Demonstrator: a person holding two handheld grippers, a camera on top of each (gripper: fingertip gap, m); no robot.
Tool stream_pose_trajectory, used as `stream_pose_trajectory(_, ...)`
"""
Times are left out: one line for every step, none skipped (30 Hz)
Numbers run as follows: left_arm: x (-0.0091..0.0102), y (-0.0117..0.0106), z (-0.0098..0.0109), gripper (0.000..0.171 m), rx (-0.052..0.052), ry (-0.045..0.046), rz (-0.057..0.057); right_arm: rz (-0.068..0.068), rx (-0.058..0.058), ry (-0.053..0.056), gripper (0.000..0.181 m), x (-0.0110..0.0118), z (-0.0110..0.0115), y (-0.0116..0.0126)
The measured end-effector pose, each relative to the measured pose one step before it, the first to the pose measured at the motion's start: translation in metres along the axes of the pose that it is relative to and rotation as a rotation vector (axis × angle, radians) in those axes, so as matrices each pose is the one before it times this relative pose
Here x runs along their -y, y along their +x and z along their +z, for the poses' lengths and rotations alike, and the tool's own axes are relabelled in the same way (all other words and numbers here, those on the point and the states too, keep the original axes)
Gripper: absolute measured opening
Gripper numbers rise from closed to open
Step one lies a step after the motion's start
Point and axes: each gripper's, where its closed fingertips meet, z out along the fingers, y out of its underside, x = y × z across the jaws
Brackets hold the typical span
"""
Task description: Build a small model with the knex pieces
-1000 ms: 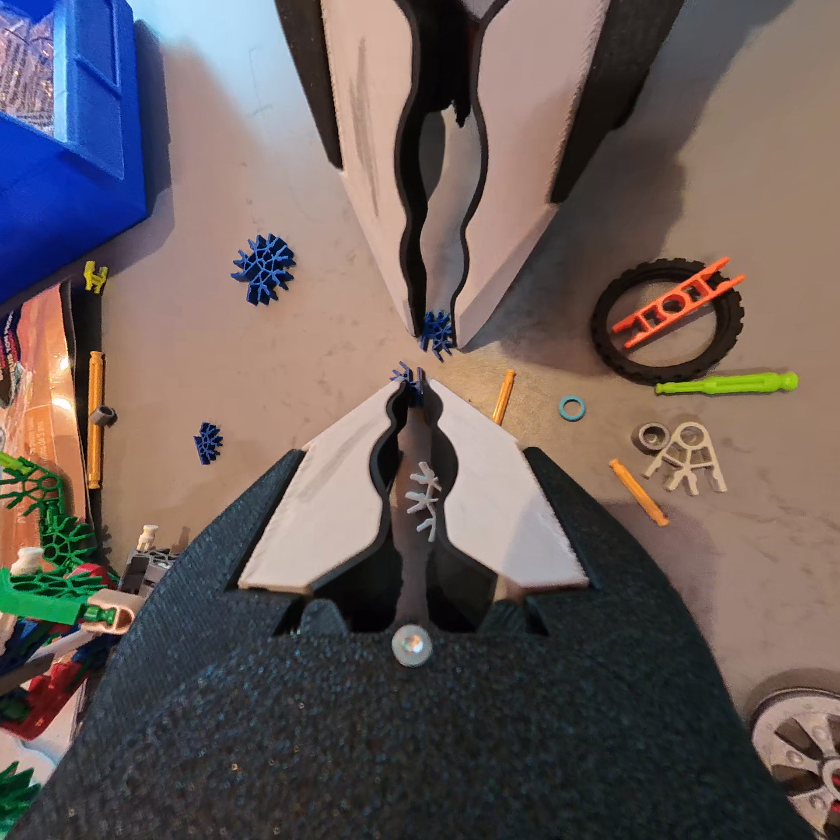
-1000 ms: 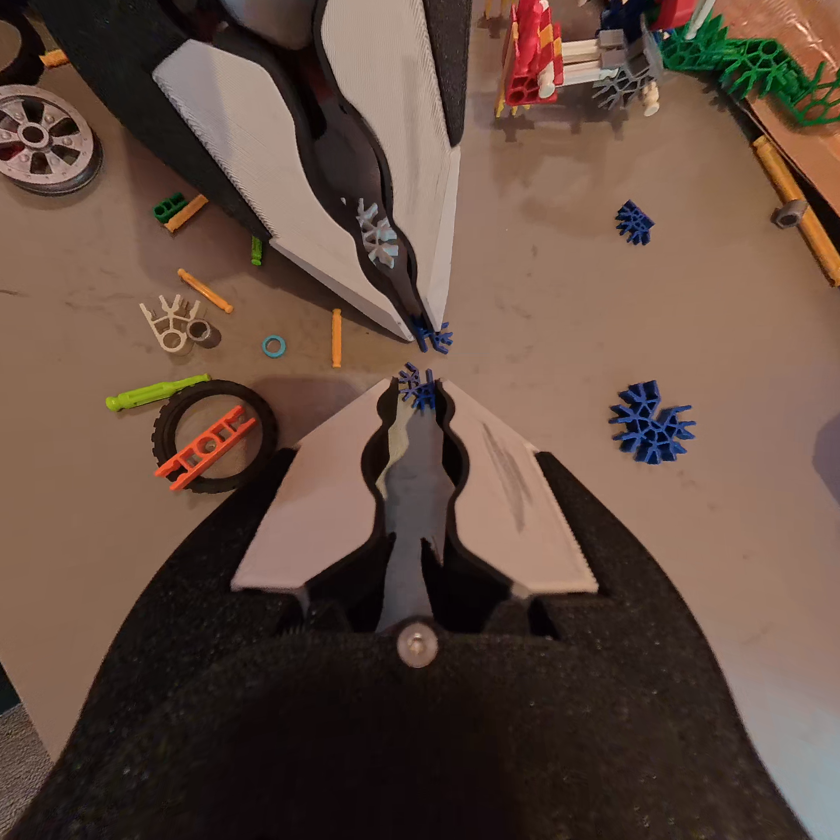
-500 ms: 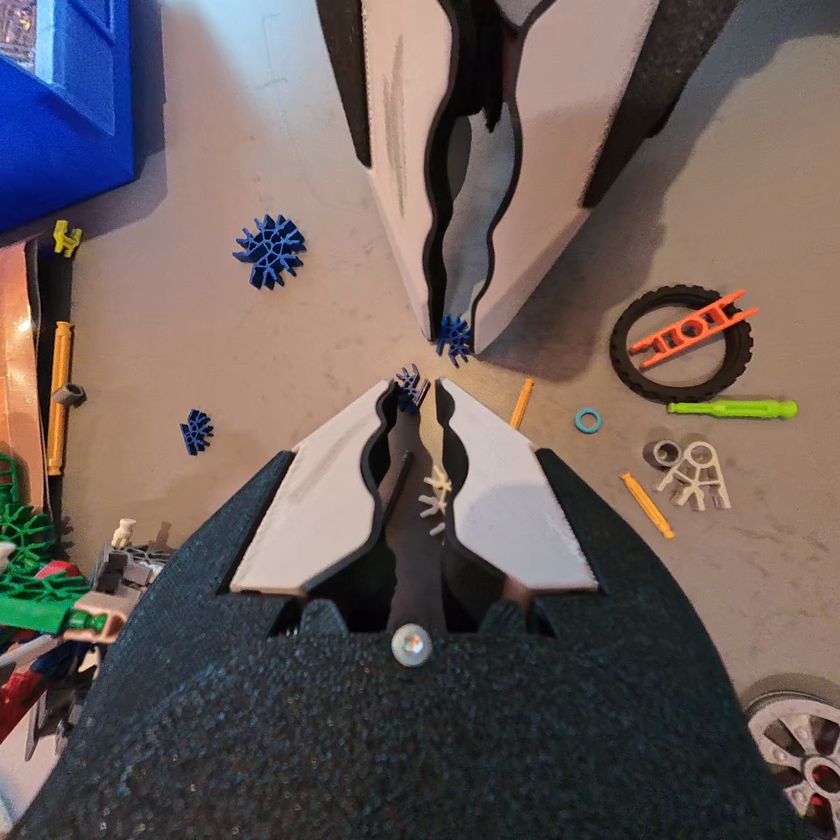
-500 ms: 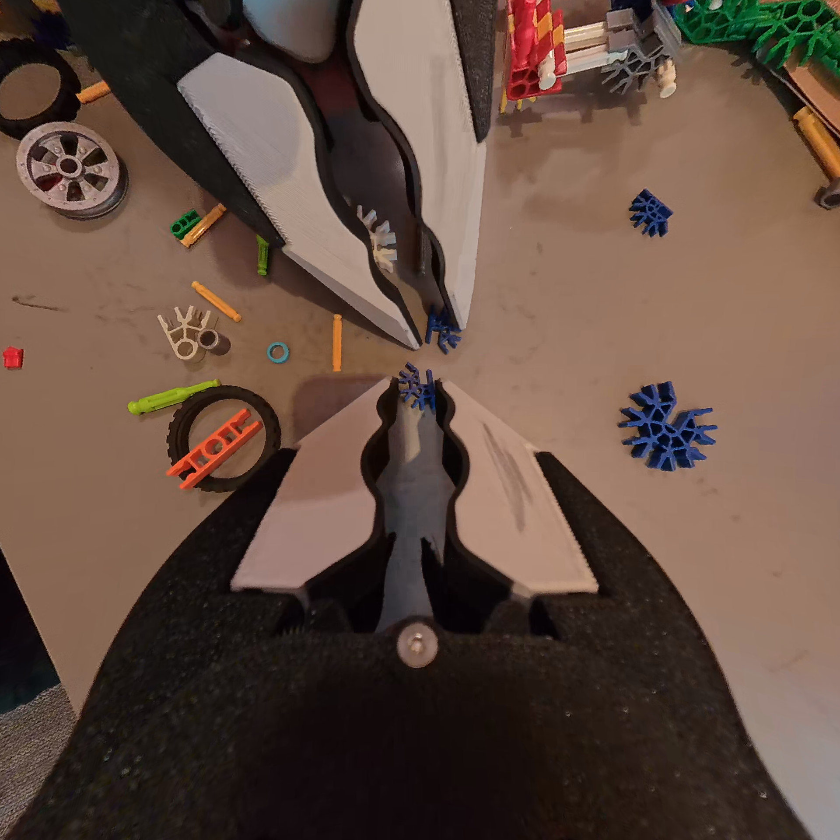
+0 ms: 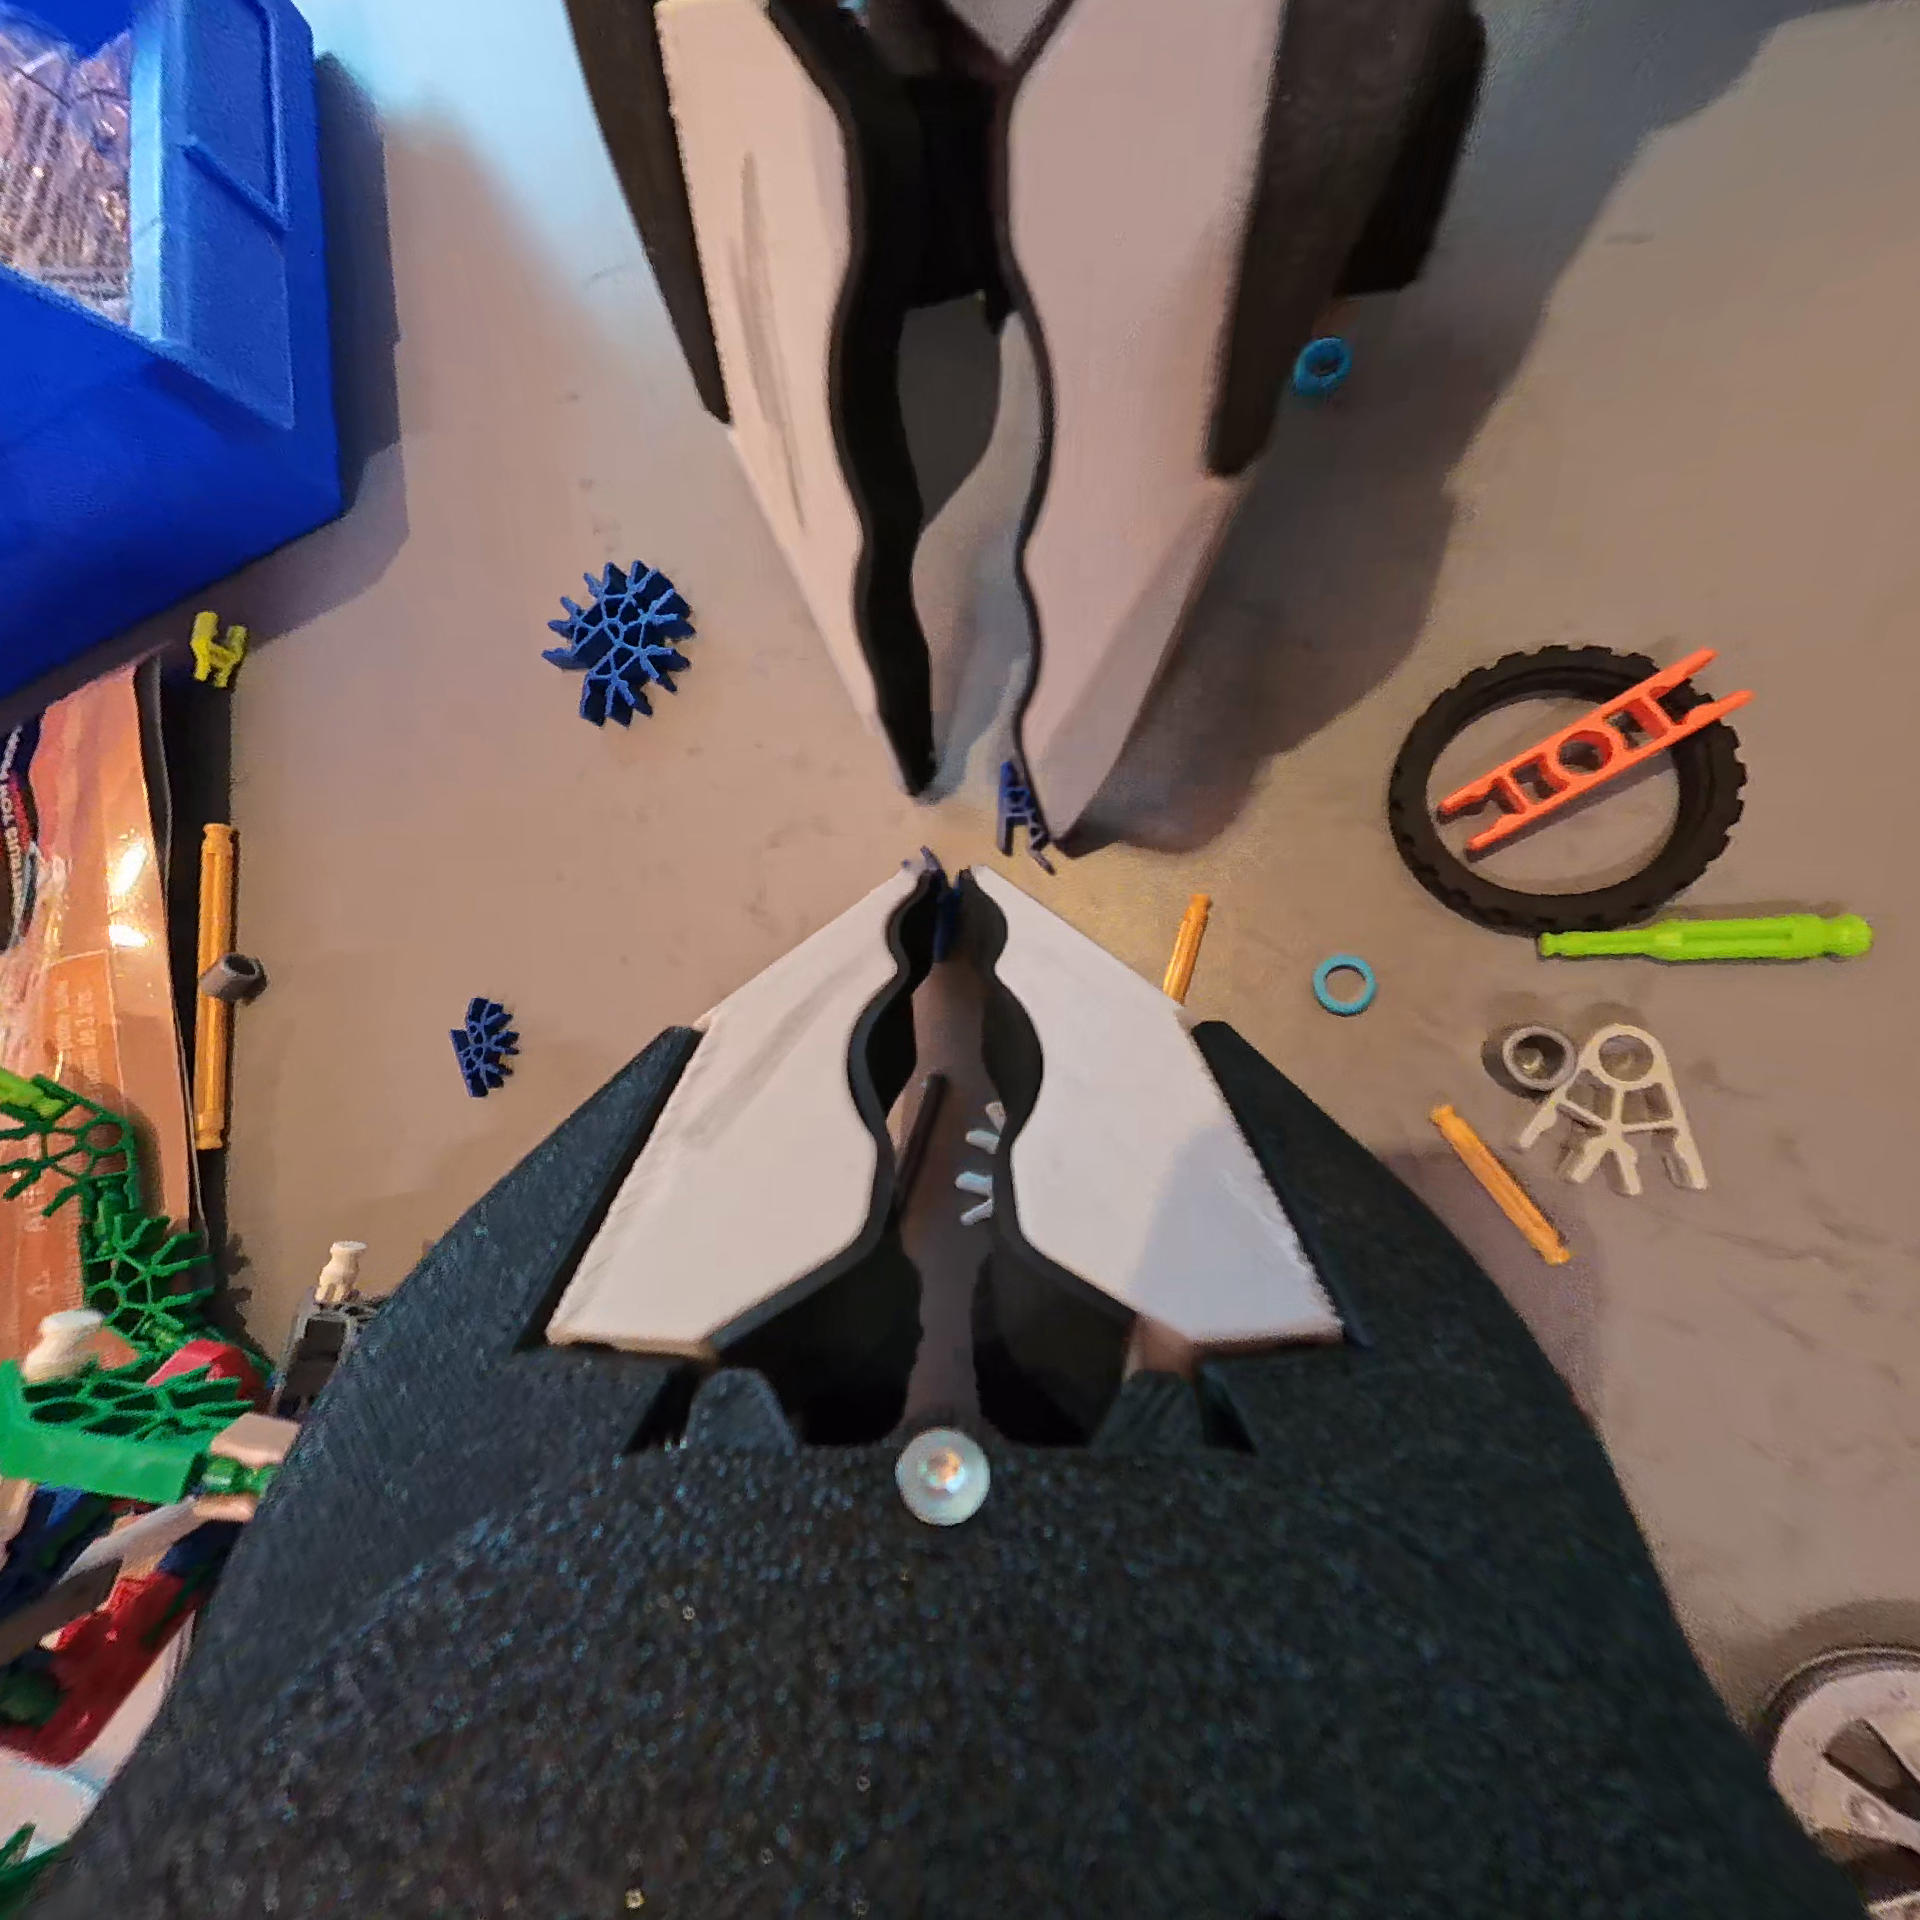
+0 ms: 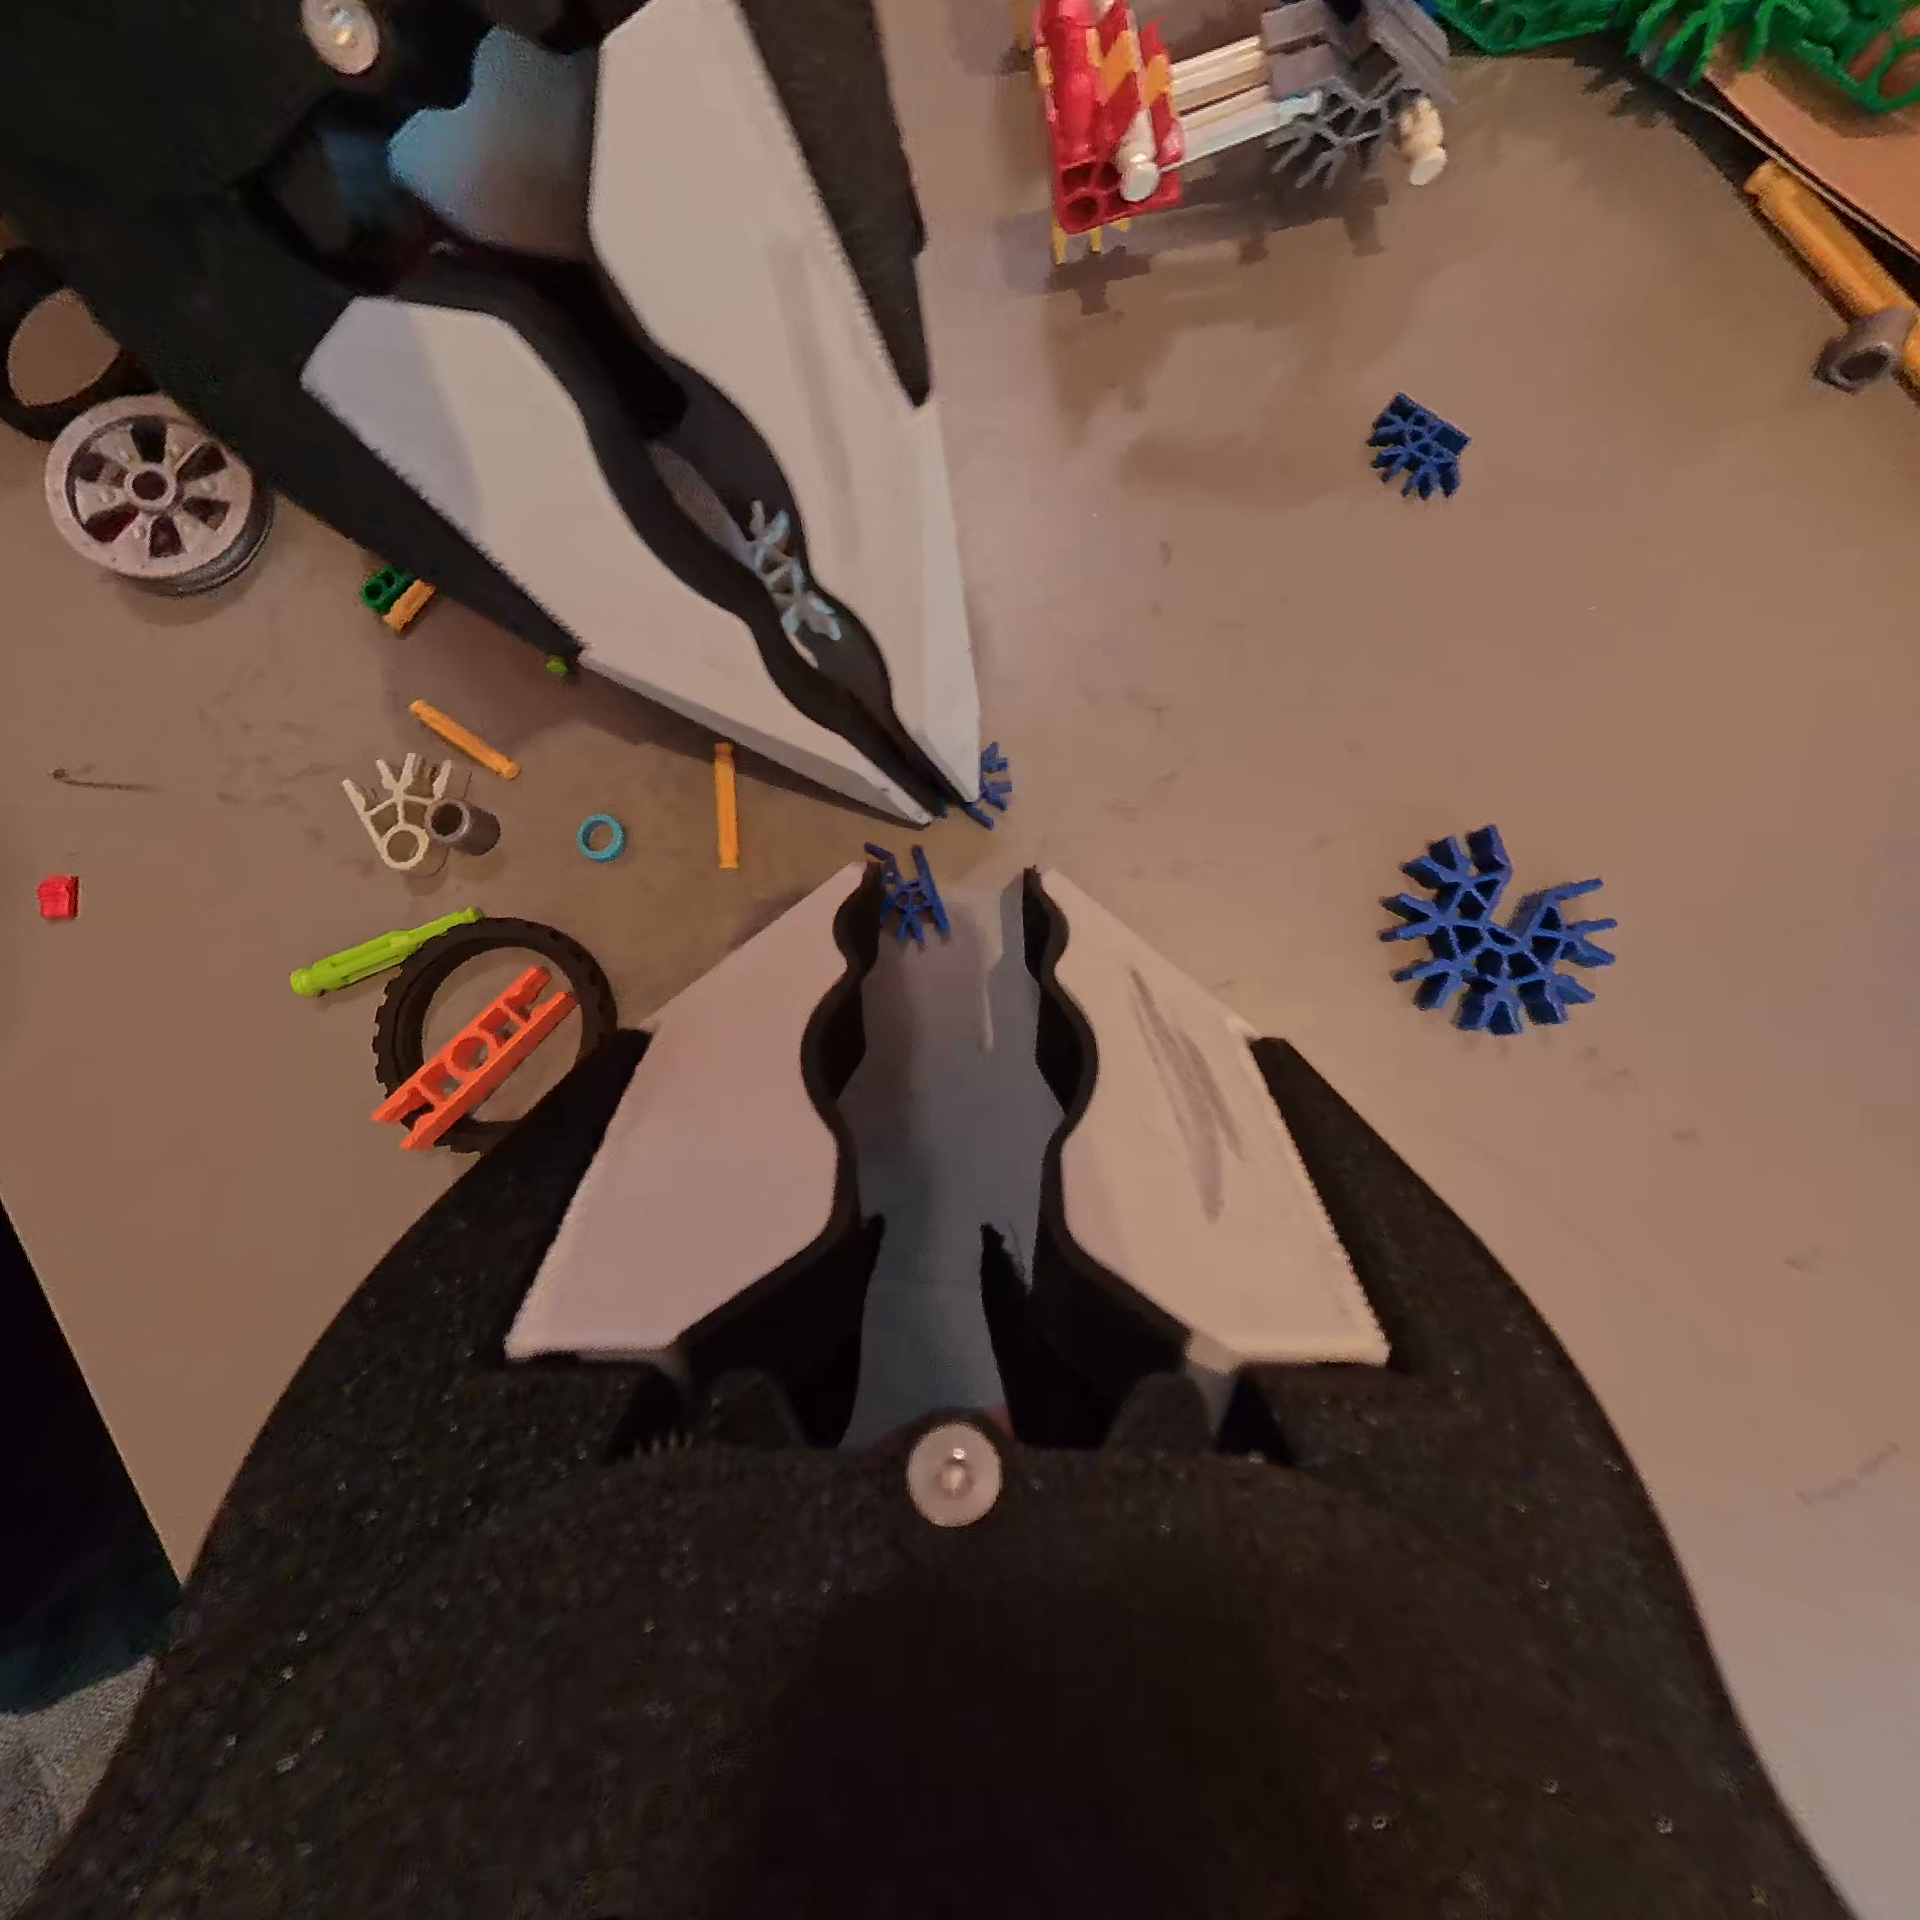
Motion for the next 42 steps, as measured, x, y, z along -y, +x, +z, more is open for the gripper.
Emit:
stream_pose_trajectory(0.00034,0.00066,0.00063,0.001,0.0023,0.00144,0.0055,0.0166,-0.003,0.0048,0.027,-0.00019,-0.00036,0.00228)
stream_pose_trajectory(0.00021,0.00007,0.00013,0.001,0.0015,0.00031,0.0019,0.0092,-0.0034,0.0028,0.027,-0.00027,-0.00027,0.00181)
stream_pose_trajectory(0.00022,-0.00072,-0.00013,0.0,0.0047,0.00172,0.0036,0.0022,-0.0026,0.0024,0.027,-0.00023,-0.00025,0.00098)
stream_pose_trajectory(0.00024,-0.00105,-0.00038,0.0,0.0062,0.00271,0.0031,0.0015,-0.0017,0.002,0.027,0.00006,-0.00034,0.00041)
stream_pose_trajectory(0.00017,-0.00087,-0.00026,0.0,0.0057,0.00384,0.0028,0.0043,-0.0022,0.0035,0.027,0.00049,-0.00046,0.00058)
stream_pose_trajectory(0.00057,-0.00019,-0.00048,0.0,0.0037,0.00706,0.005,0.0068,-0.0009,0.0068,0.027,0.00109,-0.00058,0.00079)
stream_pose_trajectory(0.00044,0.00024,-0.0004,0.0,0.0016,0.00531,0.004,0.009,0.0003,0.0077,0.027,0.00102,-0.00074,0.00091)
stream_pose_trajectory(0.0004,0.00007,-0.00048,0.0,0.0036,0.0038,0.0017,0.0116,-0.0022,0.0063,0.027,0.00073,-0.00074,0.0017)
stream_pose_trajectory(0.00075,-0.00107,-0.00087,0.0,0.0125,0.00657,0.0066,0.0133,-0.0033,0.0068,0.027,0.00073,-0.00071,0.00214)
stream_pose_trajectory(0.00078,-0.00053,-0.00136,0.0,0.0103,0.00577,0.0101,0.0134,0.0001,0.0091,0.027,0.00101,-0.00076,0.00172)
stream_pose_trajectory(0.00069,0.00007,-0.00163,0.0,0.0071,0.00488,0.0093,0.012,0.0061,0.0117,0.027,0.00136,-0.00074,0.00065)
stream_pose_trajectory(0.00069,-0.00133,-0.00184,0.0,0.0162,0.00585,0.0091,0.0101,0.0095,0.0116,0.027,0.00136,-0.00056,-0.00038)
stream_pose_trajectory(0.00131,-0.00181,-0.00173,0.0,0.0194,0.00818,0.0119,0.0051,0.0094,0.0087,0.027,0.00109,-0.00035,-0.00097)
stream_pose_trajectory(0.00136,-0.00086,-0.00152,0.0,0.0118,0.00845,0.0113,0.0006,0.0125,0.0067,0.027,0.00107,-0.00008,-0.002)
stream_pose_trajectory(0.00148,0.00058,-0.00102,0.0,0.0023,0.00906,0.0099,-0.0025,0.013,0.0047,0.027,0.00089,0.00016,-0.0025)
stream_pose_trajectory(-0.00057,-0.00074,0.00004,0.0,0.0081,-0.00243,0.0044,-0.0055,0.0026,0.0016,0.027,0.00061,0.00018,-0.00108)
stream_pose_trajectory(-0.00336,-0.00223,0.00095,0.0,0.0134,-0.01905,-0.0014,-0.0042,-0.0068,-0.003,0.027,0.00012,0.00035,0.00048)
stream_pose_trajectory(-0.00347,-0.00059,0.00134,0.0,0.0006,-0.01819,-0.0042,-0.0023,-0.0081,-0.0062,0.027,-0.00049,0.00059,0.00095)
stream_pose_trajectory(-0.00194,-0.00029,0.00083,0.0,-0.0018,-0.00794,-0.0089,-0.0037,-0.0065,-0.0054,0.027,-0.00059,0.00069,0.00092)
stream_pose_trajectory(-0.00226,-0.00062,0.00078,0.0,-0.0035,-0.01233,-0.0203,-0.0029,-0.0035,-0.0027,0.027,-0.00048,0.00075,0.00039)
stream_pose_trajectory(-0.00253,0.00077,0.00057,0.005,-0.0129,-0.0187,-0.0235,-0.0001,-0.0002,-0.0013,0.027,-0.00031,0.00076,0.00013)
stream_pose_trajectory(-0.00184,0.00003,0.00011,0.013,-0.008,-0.01471,-0.0186,-0.0003,0.0007,-0.0025,0.027,-0.00061,0.00084,-0.00006)
stream_pose_trajectory(-0.00083,-0.00139,-0.00019,0.013,0.002,-0.00617,-0.0195,-0.0032,-0.0002,-0.0036,0.027,-0.0008,0.00079,-0.00014)
stream_pose_trajectory(-0.00035,0.00025,-0.00027,0.013,-0.0114,-0.002,-0.022,-0.0043,-0.0002,-0.0027,0.027,-0.0006,0.00068,-0.0003)
stream_pose_trajectory(0.00059,0.00094,-0.00052,0.016,-0.016,0.00454,-0.0218,-0.0027,0.0012,-0.0024,0.027,-0.00042,0.00068,-0.00051)
stream_pose_trajectory(0.00115,-0.00057,-0.00064,0.017,-0.0056,0.00754,-0.0222,-0.0023,0.0018,-0.0033,0.027,-0.00061,0.00069,-0.0006)
stream_pose_trajectory(-0.00026,0.00012,-0.00006,0.017,-0.0095,-0.00255,-0.0218,-0.003,0.0011,-0.0036,0.027,-0.0005,0.00067,-0.00044)
stream_pose_trajectory(-0.00249,0.00198,0.00071,0.019,-0.0189,-0.01563,-0.0166,-0.0023,0.0006,-0.0021,0.027,-0.00039,0.00052,-0.00029)
stream_pose_trajectory(0.00079,0.00138,-0.00005,0.018,-0.0119,0.00424,-0.0151,-0.0012,0.0023,0.0,0.027,-0.00004,0.00041,-0.00045)
stream_pose_trajectory(-0.00037,0.0016,0.00042,0.018,-0.0135,-0.00309,-0.0161,-0.0013,0.0037,0.0003,0.027,0.00007,0.00036,-0.00065)
stream_pose_trajectory(-0.00147,0.00129,0.00043,0.018,-0.0125,-0.00795,-0.0109,-0.0021,0.0022,-0.0007,0.027,-0.00013,0.00039,-0.00047)
stream_pose_trajectory(-0.0002,0.00029,0.00008,0.018,-0.0077,0.00046,-0.0107,-0.0019,0.0013,-0.0006,0.027,-0.00004,0.00033,-0.00037)
stream_pose_trajectory(-0.00062,-0.00033,0.00053,0.018,-0.005,-0.00293,-0.0132,-0.001,0.0028,0.0001,0.027,0.00006,0.00049,-0.00051)
stream_pose_trajectory(-0.0011,-0.00003,0.00118,0.018,-0.0038,-0.00483,-0.0068,-0.0011,0.0031,-0.0007,0.026,-0.00012,0.00053,-0.00062)
stream_pose_trajectory(0.00085,0.00033,0.00075,0.016,-0.0014,0.00704,-0.0002,-0.0018,0.0004,-0.0004,0.026,-0.00001,0.00034,-0.00024)
stream_pose_trajectory(0.00038,0.0015,0.00054,0.013,-0.0064,0.00239,0.0043,-0.0015,-0.0004,-0.0002,0.026,0.00005,-0.00006,0.00004)
stream_pose_trajectory(0.00017,0.00107,0.00003,0.01,-0.0037,-0.0005,0.0092,-0.0013,0.0003,-0.0002,0.026,-0.00003,-0.00015,0.00001)
stream_pose_trajectory(0.00016,0.00003,0.00011,0.009,0.0036,-0.00084,0.0127,-0.0013,0.0,0.0001,0.026,-0.00006,-0.00006,0.00007)
stream_pose_trajectory(0.0001,0.00133,0.00025,0.007,-0.0045,-0.00009,0.0118,-0.0015,-0.0006,-0.0002,0.026,0.00004,-0.00009,0.00018)
stream_pose_trajectory(0.00017,0.00153,0.00041,0.004,-0.0057,0.00007,0.0054,-0.0035,-0.001,0.0005,0.025,0.00016,-0.0001,0.00005)
stream_pose_trajectory(0.00044,-0.00045,0.00035,0.003,0.0066,0.00112,0.0064,-0.0048,-0.0016,0.0017,0.025,0.00033,-0.0004,0.00003)
stream_pose_trajectory(-0.00002,-0.00034,0.00011,0.002,0.0057,-0.00088,0.01,-0.0047,-0.0012,0.0012,0.024,0.00033,-0.00065,-0.00008)
